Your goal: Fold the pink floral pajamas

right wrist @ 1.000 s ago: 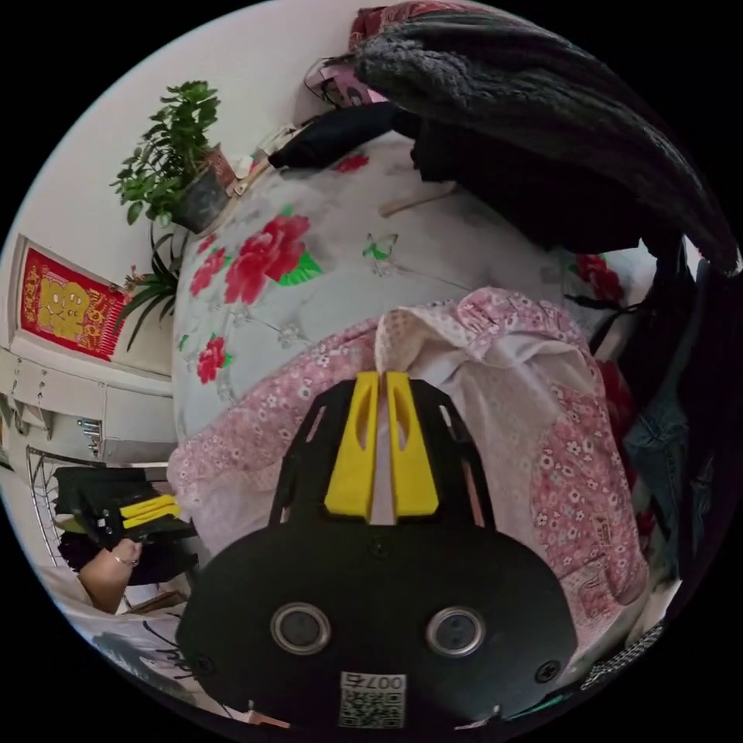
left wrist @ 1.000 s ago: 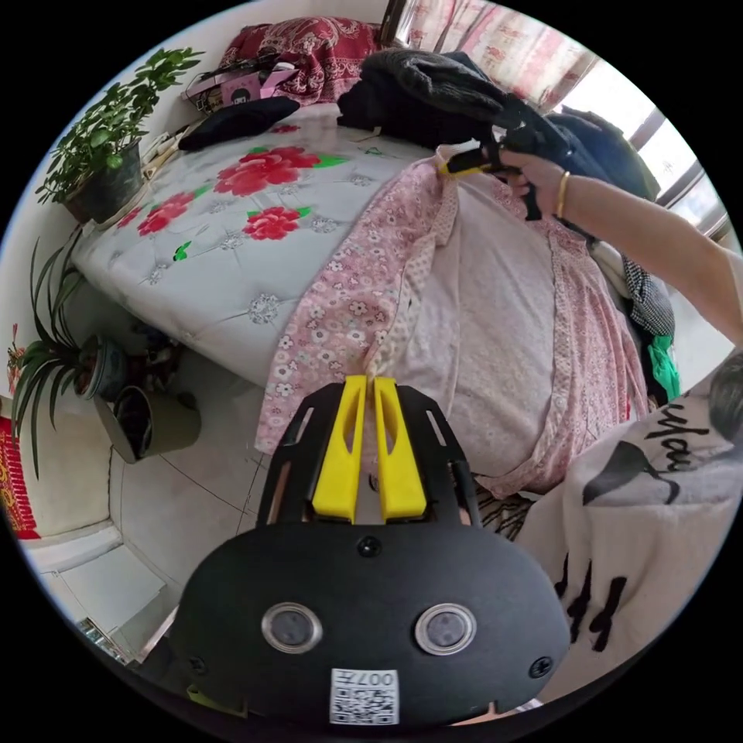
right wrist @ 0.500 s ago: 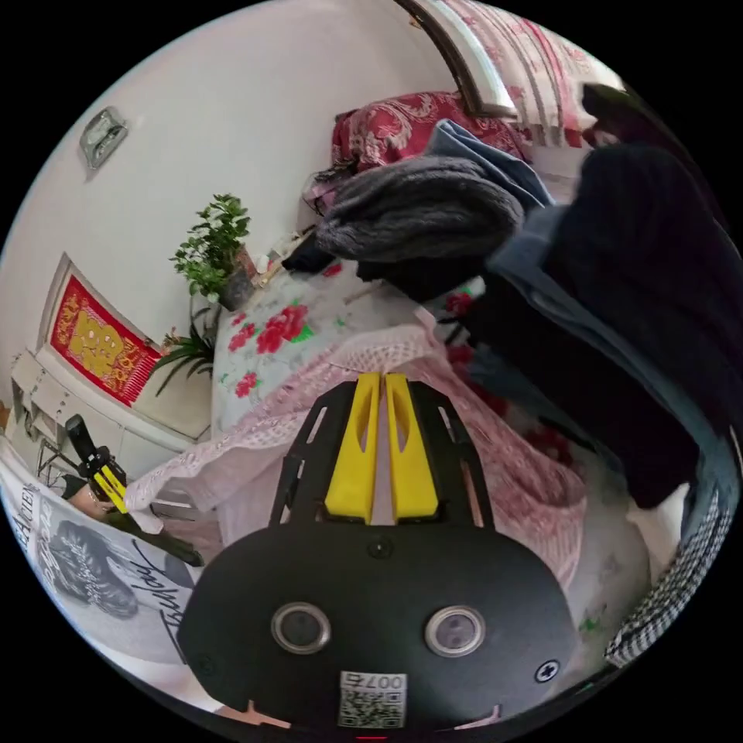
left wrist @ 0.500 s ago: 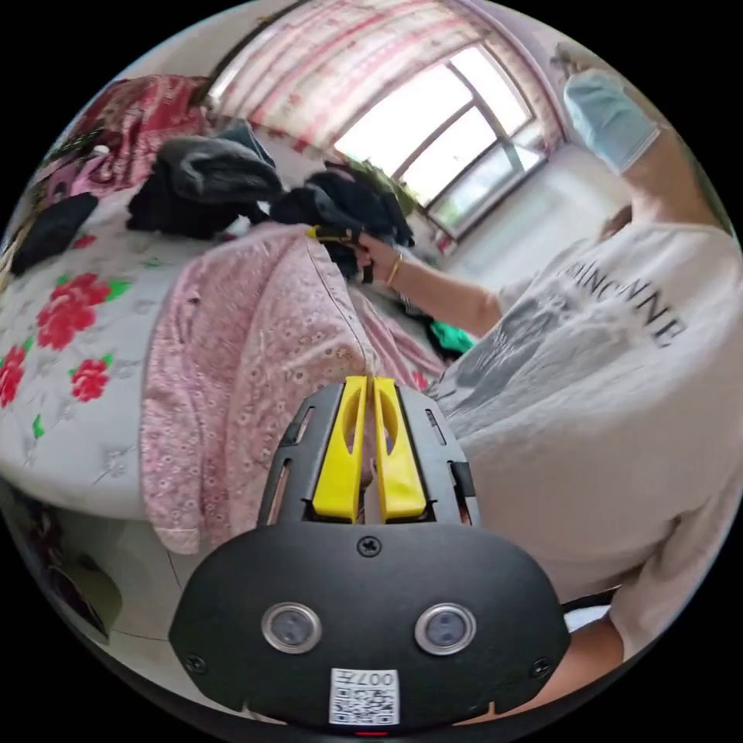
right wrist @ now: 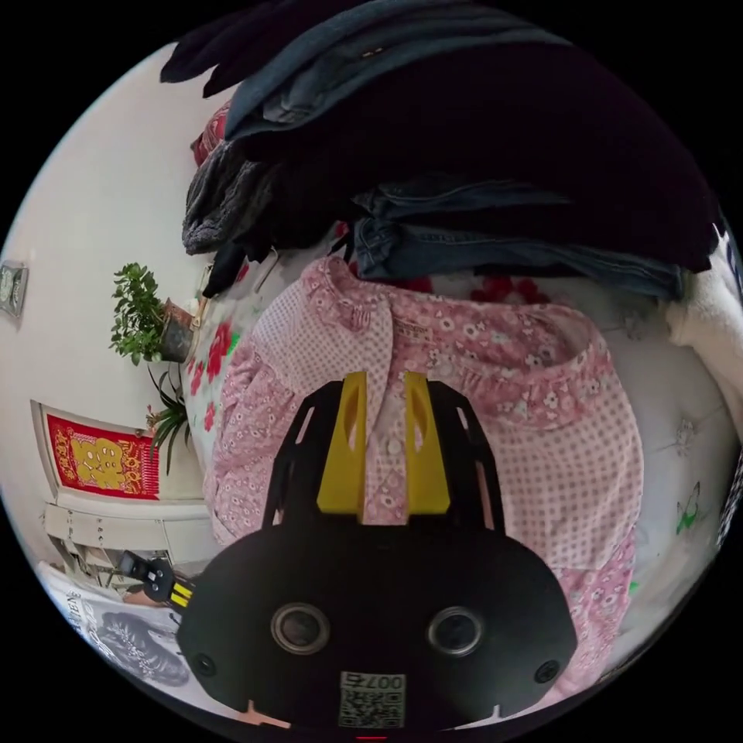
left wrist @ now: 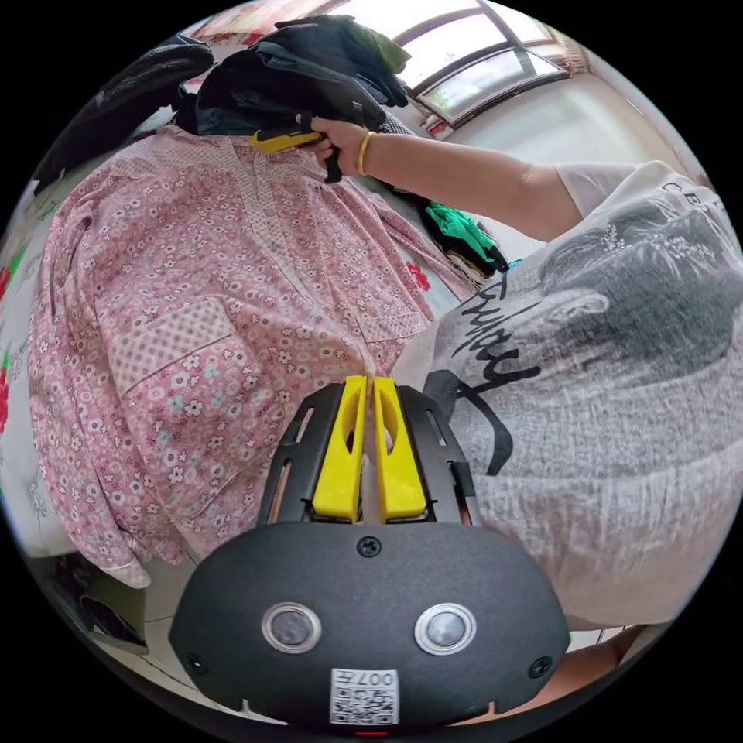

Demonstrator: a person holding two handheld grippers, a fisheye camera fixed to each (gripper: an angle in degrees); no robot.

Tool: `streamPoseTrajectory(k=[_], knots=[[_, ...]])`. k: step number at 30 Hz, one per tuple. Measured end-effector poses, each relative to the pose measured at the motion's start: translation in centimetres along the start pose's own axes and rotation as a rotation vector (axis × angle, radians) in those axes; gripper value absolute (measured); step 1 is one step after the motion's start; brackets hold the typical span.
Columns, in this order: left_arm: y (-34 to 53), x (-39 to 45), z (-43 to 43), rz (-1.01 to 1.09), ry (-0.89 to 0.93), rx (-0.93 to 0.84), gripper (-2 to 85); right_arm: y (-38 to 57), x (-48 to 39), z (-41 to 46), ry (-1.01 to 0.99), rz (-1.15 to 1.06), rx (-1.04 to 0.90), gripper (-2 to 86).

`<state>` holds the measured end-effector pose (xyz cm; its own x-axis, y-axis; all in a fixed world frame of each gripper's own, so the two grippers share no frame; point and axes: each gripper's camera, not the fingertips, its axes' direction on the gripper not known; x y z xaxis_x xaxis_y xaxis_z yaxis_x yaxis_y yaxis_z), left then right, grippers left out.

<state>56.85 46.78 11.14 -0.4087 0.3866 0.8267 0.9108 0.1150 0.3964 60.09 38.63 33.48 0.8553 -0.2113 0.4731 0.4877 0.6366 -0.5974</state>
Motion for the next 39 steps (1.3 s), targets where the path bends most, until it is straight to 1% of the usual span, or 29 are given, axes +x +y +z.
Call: streamPoseTrajectory(k=[4,7,9,13,16,18,20,22,23,24,27,29,30,31,33,35,37,39], knots=[[-0.2,-0.3,-0.2,0.003,0.031,-0.005,-0.8,-2.3,-1.1,1.9,0.052,-0.017,-0.01,1.6],[-0.6,-0.5,-0.1,0.001,0.02,-0.027,-0.8,-3.6,-2.0,4.3,0.047,-0.02,-0.083,1.0],[-1.0,-0.4,0.1,0.013,0.015,-0.037,-0.7,-3.6,-3.5,5.1,0.1,-0.067,-0.102,0.3],[-2.2,-0.3,0.4,0.049,0.008,-0.079,-0.7,-2.2,-6.0,2.3,0.123,-0.168,0.006,-0.1],[-3.3,0.3,0.9,0.095,0.01,-0.098,-0.4,0.2,-7.4,-1.2,0.251,-0.202,0.124,-0.1],[-4.0,0.4,1.9,0.115,0.038,-0.111,0.0,1.4,-7.3,-1.5,0.356,-0.178,0.124,-0.1],[-4.8,0.1,3.9,0.101,0.063,-0.13,1.7,1.6,-6.5,-0.4,0.386,-0.132,0.076,0.1],[-5.3,-0.1,5.1,0.072,0.062,-0.149,4.0,1.8,-5.6,0.8,0.396,-0.068,-0.001,0.4],[-5.4,0.1,5.2,0.071,0.052,-0.143,5.2,2.3,-5.5,0.7,0.387,-0.044,-0.007,0.6],[-5.4,0.3,5.1,0.073,0.042,-0.136,5.6,3.1,-5.8,-0.3,0.361,-0.034,0.033,0.7],[-4.8,0.9,4.0,0.05,-0.022,-0.104,7.4,6.3,-7.4,-3.0,0.288,-0.043,0.104,0.7],[-3.8,0.8,2.2,-0.009,-0.087,-0.049,8.0,9.0,-8.6,-4.0,0.257,-0.072,0.098,0.6],[-3.5,0.7,1.6,-0.024,-0.103,-0.03,8.1,11.1,-9.2,-4.4,0.23,-0.087,0.08,0.5],[-2.8,0.5,0.3,-0.061,-0.155,0.006,8.2,12.2,-9.6,-4.5,0.215,-0.093,0.064,0.4],[-1.6,-0.2,-1.5,-0.151,-0.299,0.058,8.0,16.8,-11.0,-4.7,0.16,-0.12,-0.003,0.2],[-0.3,-2.1,-3.5,-0.328,-0.498,0.107,7.7,20.4,-12.5,-4.8,0.145,-0.152,-0.04,0.1],[0.0,-3.5,-4.5,-0.419,-0.572,0.137,7.6,23.9,-14.3,-4.7,0.135,-0.189,-0.081,0.1],[-0.3,-4.9,-4.9,-0.441,-0.599,0.169,8.3,27.8,-16.3,-4.3,0.116,-0.202,-0.146,0.2]])
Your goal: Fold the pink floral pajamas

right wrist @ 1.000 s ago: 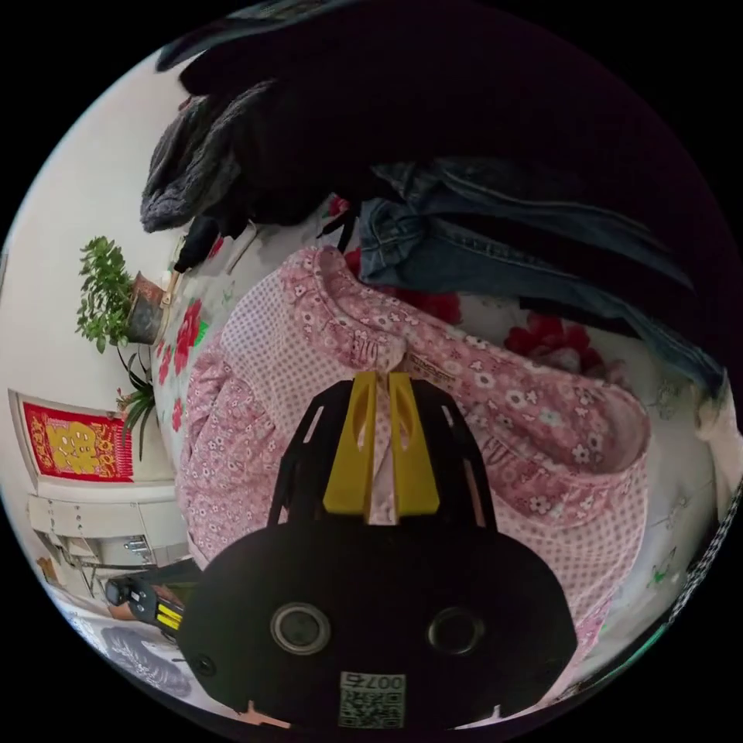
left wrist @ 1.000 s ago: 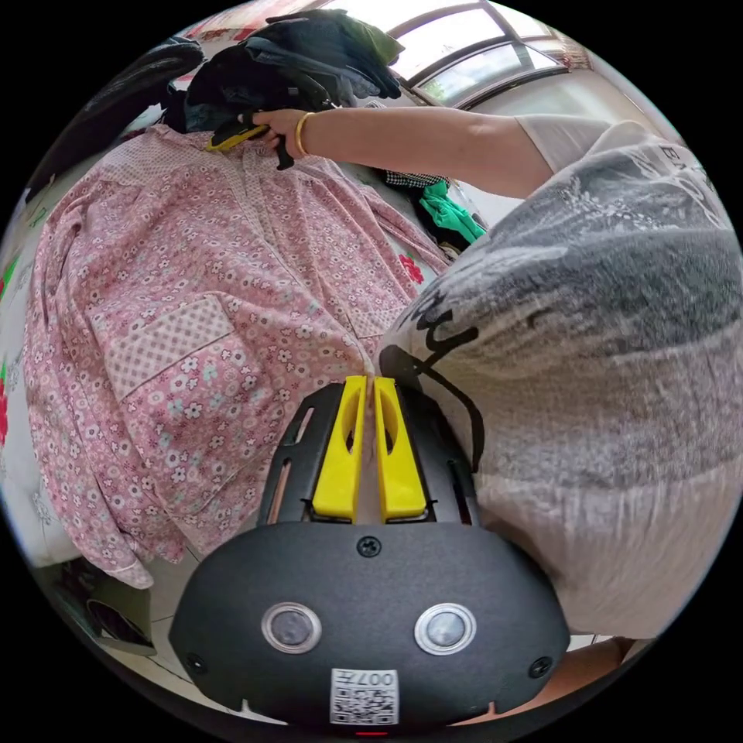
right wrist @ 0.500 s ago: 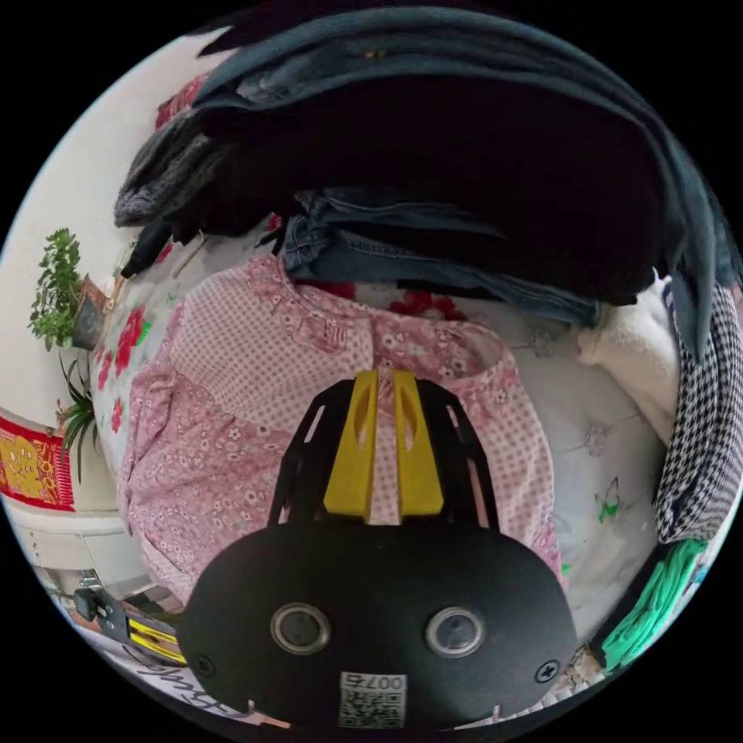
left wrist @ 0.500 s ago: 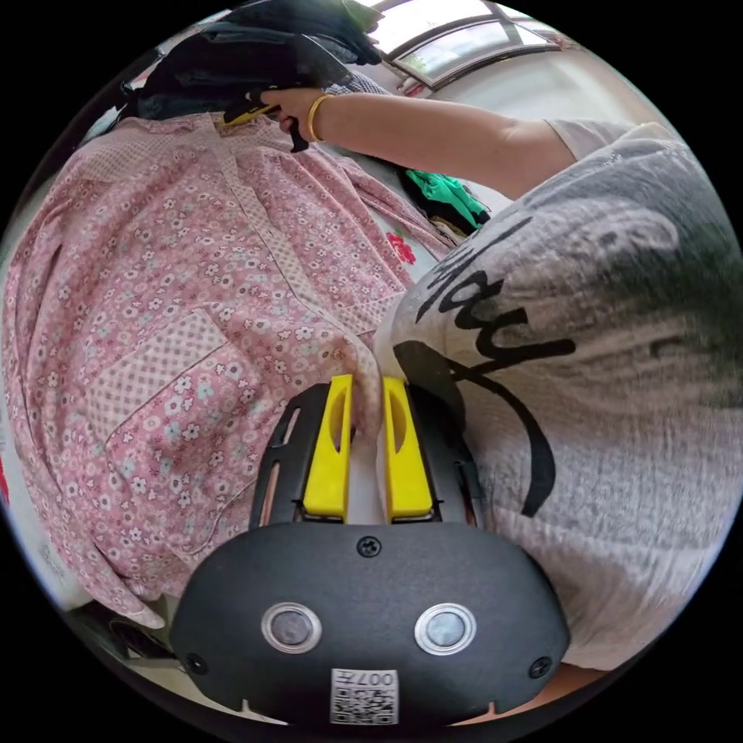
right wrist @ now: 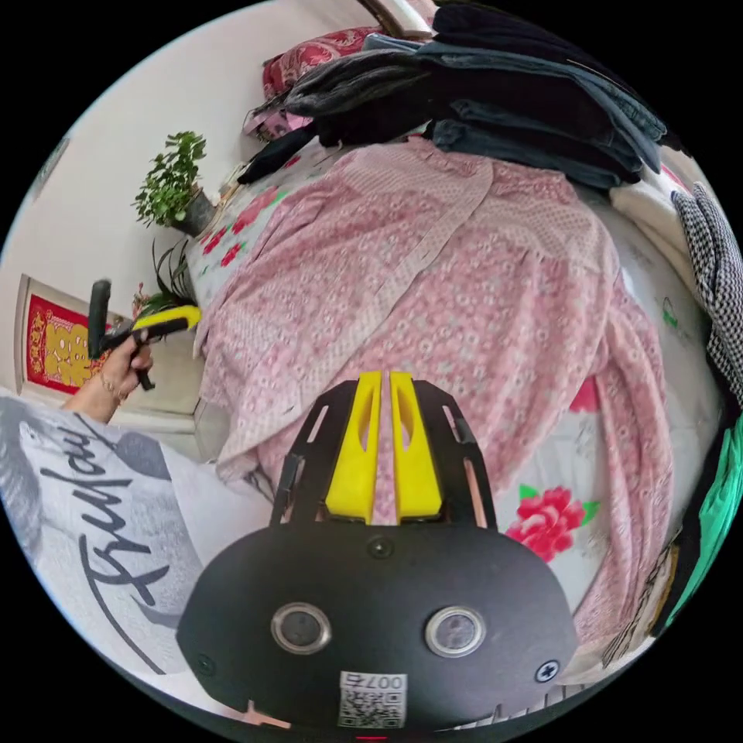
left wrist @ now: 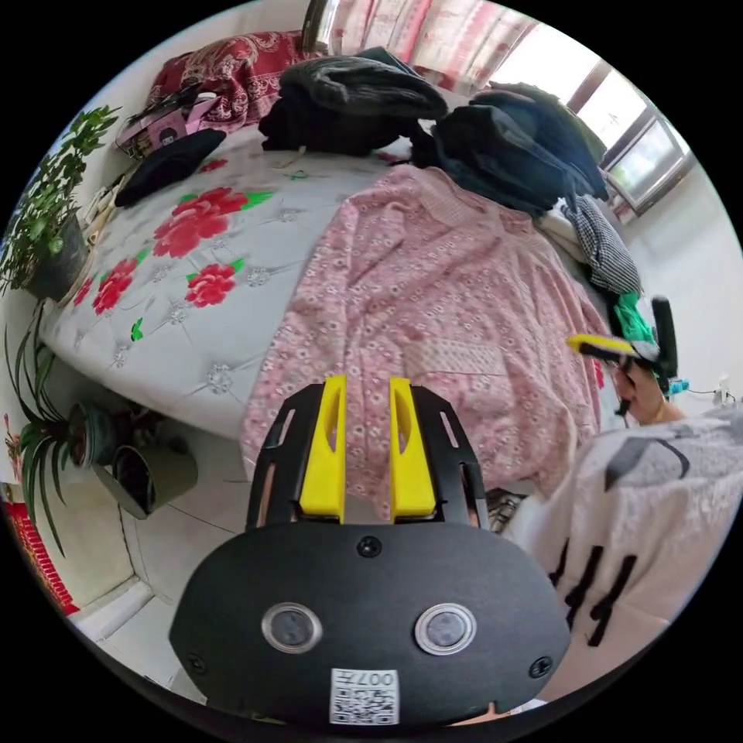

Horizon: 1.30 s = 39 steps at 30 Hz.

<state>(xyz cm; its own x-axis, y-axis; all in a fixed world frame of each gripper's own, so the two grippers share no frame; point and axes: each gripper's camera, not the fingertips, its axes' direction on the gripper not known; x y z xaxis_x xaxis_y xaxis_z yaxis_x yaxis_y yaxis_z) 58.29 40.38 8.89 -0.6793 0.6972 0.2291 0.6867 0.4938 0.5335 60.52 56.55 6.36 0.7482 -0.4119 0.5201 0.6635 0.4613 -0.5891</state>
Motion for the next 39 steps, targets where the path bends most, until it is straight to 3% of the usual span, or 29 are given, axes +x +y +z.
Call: streamPoseTrajectory(k=[4,9,12,14,19,21,23,26,27,30,34,36,39], knots=[[-3.4,-1.3,4.5,-0.021,-0.102,-0.138,7.6,3.5,-3.4,0.9,0.026,-0.019,-0.074,0.4],[-7.5,-1.5,5.5,0.139,-0.097,-0.222,0.9,5.1,-6.4,1.6,0.071,-0.019,-0.104,0.5],[-10.1,-3.5,5.4,0.227,0.043,-0.251,-0.2,4.5,-7.4,1.5,0.085,0.016,-0.103,0.3],[-11.9,-6.2,5.7,0.241,0.247,-0.327,-0.7,4.2,-8.1,1.5,0.112,0.02,-0.115,0.2],[-13.8,-10.1,6.8,0.239,0.207,-0.382,-0.8,4.2,-9.6,1.0,0.148,0.072,-0.101,0.1],[-15.4,-11.7,5.9,0.215,0.034,-0.342,-0.6,4.1,-9.9,0.6,0.138,0.124,-0.097,0.1],[-18.9,-15.7,3.0,0.076,-0.258,-0.202,0.2,3.9,-10.2,0.3,0.144,0.158,-0.102,0.2],[-22.3,-21.5,-1.6,-0.3,-0.244,-0.007,3.5,3.5,-11.1,0.0,0.173,0.176,-0.123,0.5],[-22.6,-21.8,-2.4,-0.334,-0.231,0.028,3.8,3.4,-11.4,-0.1,0.178,0.181,-0.131,0.8],[-23.2,-19.4,-4.7,-0.292,-0.304,0.112,5.1,3.3,-11.7,-1.0,0.161,0.232,-0.144,2.1],[-18.4,-12.8,-2.7,-0.127,-0.391,0.039,4.8,5.5,-12.0,-4.1,0.149,0.305,-0.06,3.5],[-14.4,-9.2,-1.1,-0.009,-0.297,0.018,4.8,8.5,-11.6,-6.3,0.164,0.376,-0.017,4.4],[-7.2,-2.9,1.0,0.189,-0.004,-0.038,7.0,13.1,-10.6,-8.3,0.18,0.484,-0.004,5.4]])
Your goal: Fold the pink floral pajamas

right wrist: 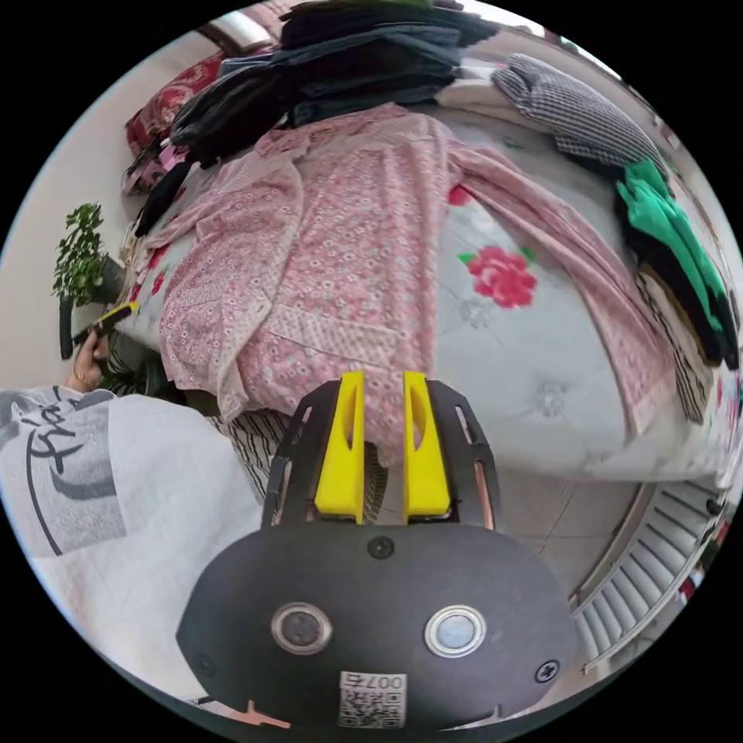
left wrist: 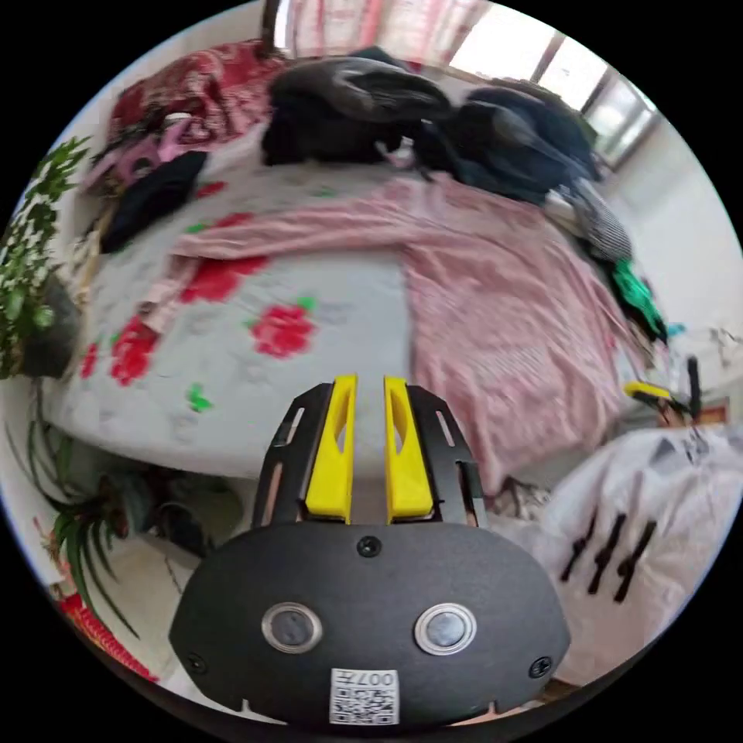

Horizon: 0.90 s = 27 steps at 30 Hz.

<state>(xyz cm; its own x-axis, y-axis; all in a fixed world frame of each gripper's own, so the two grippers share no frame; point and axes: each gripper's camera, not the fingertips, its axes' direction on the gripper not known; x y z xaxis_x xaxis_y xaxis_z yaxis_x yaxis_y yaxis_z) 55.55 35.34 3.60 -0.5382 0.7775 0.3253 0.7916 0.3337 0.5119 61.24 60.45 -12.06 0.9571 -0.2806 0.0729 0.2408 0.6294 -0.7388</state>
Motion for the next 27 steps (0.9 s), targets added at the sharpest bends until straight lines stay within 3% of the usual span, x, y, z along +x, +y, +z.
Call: streamPoseTrajectory(k=[2,6,8,11,19,27], knots=[[3.6,4.3,1.3,0.04,0.107,-0.047,9.3,2.0,1.5,-0.5,-0.001,0.042,0.001,6.0],[5.3,7.4,4.2,0.057,0.088,-0.208,9.3,4.5,3.1,0.6,-0.051,0.076,-0.055,7.2],[4.8,8.3,7.1,0.08,0.013,-0.347,0.6,4.6,3.0,1.7,-0.047,0.053,-0.091,6.8],[3.8,9.2,9.7,0.164,-0.023,-0.435,-0.6,4.0,2.7,3.7,-0.085,0.034,-0.176,3.9],[6.6,4.7,6.1,0.052,0.038,-0.38,-1.0,7.3,4.5,0.3,-0.091,-0.04,-0.104,0.0],[13.3,1.3,5.7,-0.233,0.166,-0.315,-1.0,9.4,5.6,-2.0,0.069,-0.055,-0.075,0.6]])
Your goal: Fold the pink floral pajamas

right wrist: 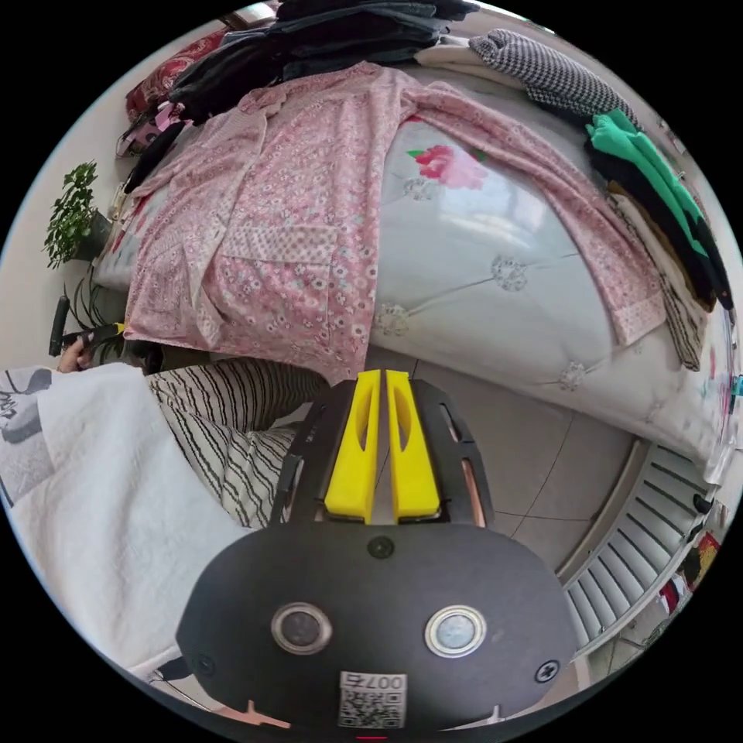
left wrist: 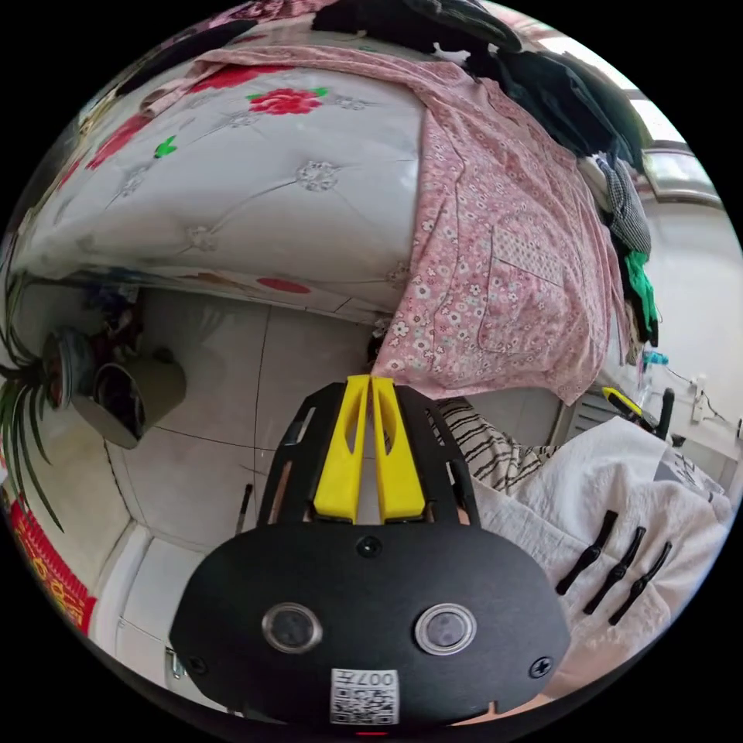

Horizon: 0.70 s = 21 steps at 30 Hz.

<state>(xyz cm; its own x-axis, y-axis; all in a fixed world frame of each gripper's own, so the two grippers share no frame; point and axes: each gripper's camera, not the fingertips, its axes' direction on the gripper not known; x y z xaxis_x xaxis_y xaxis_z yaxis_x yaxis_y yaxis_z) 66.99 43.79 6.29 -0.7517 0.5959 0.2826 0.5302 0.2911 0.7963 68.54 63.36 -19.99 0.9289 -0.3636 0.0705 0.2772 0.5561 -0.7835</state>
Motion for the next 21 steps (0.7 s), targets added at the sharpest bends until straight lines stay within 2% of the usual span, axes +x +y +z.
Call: streamPoseTrajectory(k=[3,6,8,14,18,21], knots=[[1.2,-0.4,-0.8,-0.036,-0.106,0.027,-0.9,-1.0,0.7,-3.7,-0.007,0.018,0.139,2.0],[0.7,0.2,-2.6,0.044,-0.141,0.077,-0.4,-4.3,0.2,-6.4,-0.118,0.021,0.273,3.2],[-2.6,1.7,-4.4,0.139,-0.153,0.136,1.0,-7.2,-1.1,-6.9,-0.189,-0.009,0.317,3.6],[-18.7,10.9,-9.2,0.489,-0.07,0.329,7.1,-19.3,-8.0,-4.8,-0.241,-0.136,0.308,5.0],[-28.6,18.1,-8.2,0.703,-0.064,0.33,8.6,-26.3,-9.9,-2.0,-0.224,-0.112,0.245,5.3],[-35.2,23.4,-5.2,0.822,-0.123,0.263,9.9,-29.0,-10.3,0.3,-0.248,-0.098,0.162,4.5]])
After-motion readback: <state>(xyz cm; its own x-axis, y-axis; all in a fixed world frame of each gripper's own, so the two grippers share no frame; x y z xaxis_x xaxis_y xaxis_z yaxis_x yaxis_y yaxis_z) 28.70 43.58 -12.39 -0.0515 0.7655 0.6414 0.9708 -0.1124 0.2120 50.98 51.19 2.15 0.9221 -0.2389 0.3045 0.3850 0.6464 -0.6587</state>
